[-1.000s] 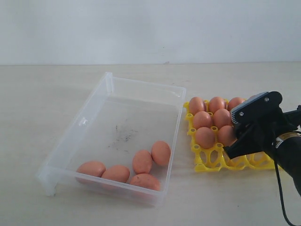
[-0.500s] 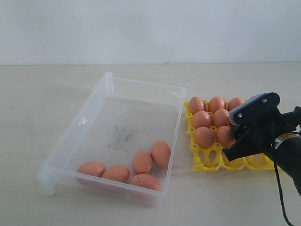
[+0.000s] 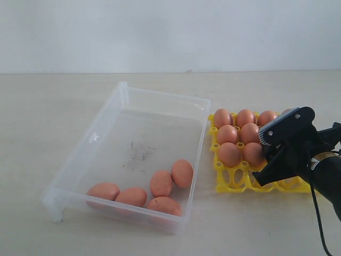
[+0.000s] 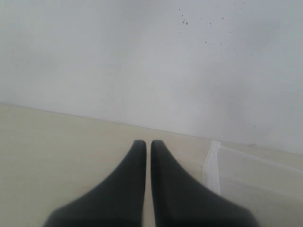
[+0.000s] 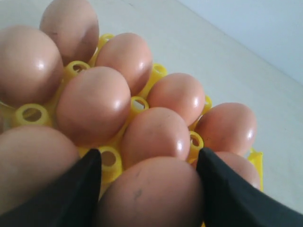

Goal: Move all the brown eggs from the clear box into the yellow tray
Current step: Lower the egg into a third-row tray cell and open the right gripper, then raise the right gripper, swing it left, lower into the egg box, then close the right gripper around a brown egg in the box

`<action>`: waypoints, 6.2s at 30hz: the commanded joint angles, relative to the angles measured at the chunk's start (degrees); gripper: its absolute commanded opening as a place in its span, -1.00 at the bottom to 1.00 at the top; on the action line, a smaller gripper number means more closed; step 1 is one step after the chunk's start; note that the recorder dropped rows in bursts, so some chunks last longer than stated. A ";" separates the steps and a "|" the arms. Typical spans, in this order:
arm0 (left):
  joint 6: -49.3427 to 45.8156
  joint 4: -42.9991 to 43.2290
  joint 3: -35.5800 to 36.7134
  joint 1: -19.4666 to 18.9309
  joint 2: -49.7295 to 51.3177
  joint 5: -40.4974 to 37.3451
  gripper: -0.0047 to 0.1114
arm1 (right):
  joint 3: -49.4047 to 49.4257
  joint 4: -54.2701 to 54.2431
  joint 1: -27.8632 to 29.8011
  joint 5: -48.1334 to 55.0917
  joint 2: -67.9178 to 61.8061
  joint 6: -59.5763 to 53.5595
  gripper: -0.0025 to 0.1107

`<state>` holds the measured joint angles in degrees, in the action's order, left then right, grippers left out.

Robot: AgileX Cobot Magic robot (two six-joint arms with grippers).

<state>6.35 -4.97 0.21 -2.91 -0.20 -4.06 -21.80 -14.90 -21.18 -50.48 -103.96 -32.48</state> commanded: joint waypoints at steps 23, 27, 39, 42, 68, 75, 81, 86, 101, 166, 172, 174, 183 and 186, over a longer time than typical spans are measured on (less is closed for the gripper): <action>0.07 -0.03 -0.21 0.22 0.20 0.11 -0.85 | -0.04 0.26 -0.06 4.40 5.75 5.49 0.40; 0.07 -0.03 -0.21 0.22 0.20 0.11 -0.85 | -0.04 0.26 -0.06 9.85 11.86 6.77 0.40; 0.07 -0.03 -0.21 0.22 0.20 0.11 -0.85 | -1.25 19.43 -0.06 16.77 18.87 27.63 0.40; 0.07 -0.03 -0.21 0.22 0.20 0.11 -0.85 | -5.00 42.32 -0.19 17.74 18.74 51.22 0.40; 0.07 -0.03 -0.21 0.22 0.20 0.11 -0.85 | -38.73 114.84 -19.90 28.56 3.53 141.10 -0.17; 0.07 -0.03 -0.21 0.22 0.20 0.11 -0.85 | -38.87 114.84 -19.90 44.80 4.50 138.29 -0.24; 0.07 -0.03 -0.21 0.22 0.20 0.11 -0.85 | -38.87 114.84 -19.90 48.73 5.95 133.92 -0.97; 0.07 -0.03 -0.21 0.22 0.20 0.11 -0.85 | -38.87 114.84 -19.90 58.11 8.25 128.78 -0.96; 0.07 -0.03 -0.21 0.22 0.20 0.11 -0.85 | -38.96 42.68 -19.90 92.58 17.45 55.10 -0.96; 0.07 -0.03 -0.21 0.22 0.20 0.11 -0.85 | -54.85 4.81 -22.42 91.67 -13.53 38.84 0.07; 0.07 -0.03 -0.21 0.22 0.20 0.11 -0.85 | -54.85 5.12 -22.42 90.62 -13.90 38.74 0.07; 0.07 -0.03 -0.21 0.22 0.20 0.11 -0.85 | -54.85 5.12 -22.42 90.26 -13.90 38.74 0.07; 0.07 -0.03 -0.21 0.22 0.20 0.11 -0.85 | -54.85 5.24 -22.42 92.51 -13.90 30.76 -0.95; 0.07 -0.03 -0.21 0.22 0.20 0.11 -0.85 | -54.85 8.00 -22.42 90.91 -13.63 30.39 -0.96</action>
<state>6.35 -4.97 0.21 -2.91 -0.20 -4.06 -76.46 -9.47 -43.43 41.32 -117.70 -0.39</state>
